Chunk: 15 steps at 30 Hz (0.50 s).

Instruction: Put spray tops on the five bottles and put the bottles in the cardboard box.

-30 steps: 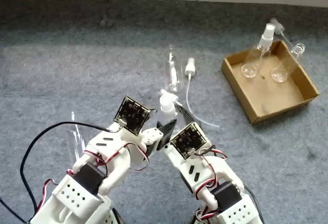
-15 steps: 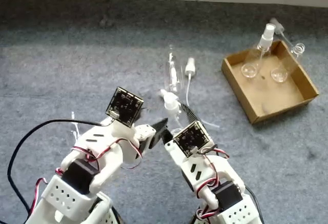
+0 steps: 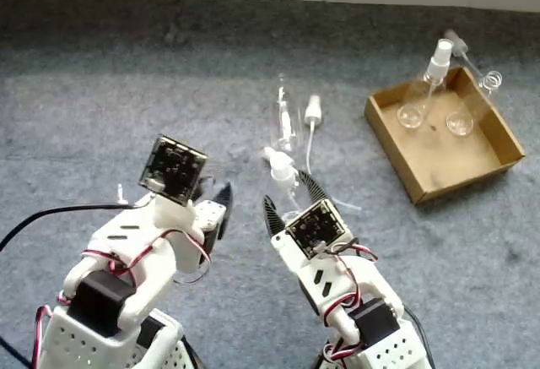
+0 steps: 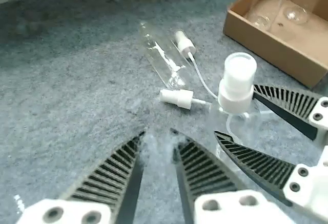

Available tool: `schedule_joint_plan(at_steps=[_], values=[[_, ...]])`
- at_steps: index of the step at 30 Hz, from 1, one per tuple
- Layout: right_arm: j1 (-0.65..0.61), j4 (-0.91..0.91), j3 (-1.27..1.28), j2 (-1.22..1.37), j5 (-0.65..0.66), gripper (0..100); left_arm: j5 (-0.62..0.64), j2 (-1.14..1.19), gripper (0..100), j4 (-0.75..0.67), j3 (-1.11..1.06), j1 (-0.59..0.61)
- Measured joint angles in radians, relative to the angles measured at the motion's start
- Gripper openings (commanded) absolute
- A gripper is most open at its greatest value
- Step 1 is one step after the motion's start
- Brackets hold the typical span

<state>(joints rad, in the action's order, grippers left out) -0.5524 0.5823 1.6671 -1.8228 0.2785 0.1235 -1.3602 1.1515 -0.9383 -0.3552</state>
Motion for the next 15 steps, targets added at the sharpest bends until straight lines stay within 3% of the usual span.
schedule_joint_plan(at_steps=[4, 15], values=[[0.04, 0.0, 0.0, 0.0, 0.0, 16.3, 0.0, -0.132, 1, 0.0, 0.0, 0.094], [0.203, 0.008, -0.011, -0.002, 0.0, 16.3, 0.0, -0.446, 1, 0.015, -0.287, 0.166]])
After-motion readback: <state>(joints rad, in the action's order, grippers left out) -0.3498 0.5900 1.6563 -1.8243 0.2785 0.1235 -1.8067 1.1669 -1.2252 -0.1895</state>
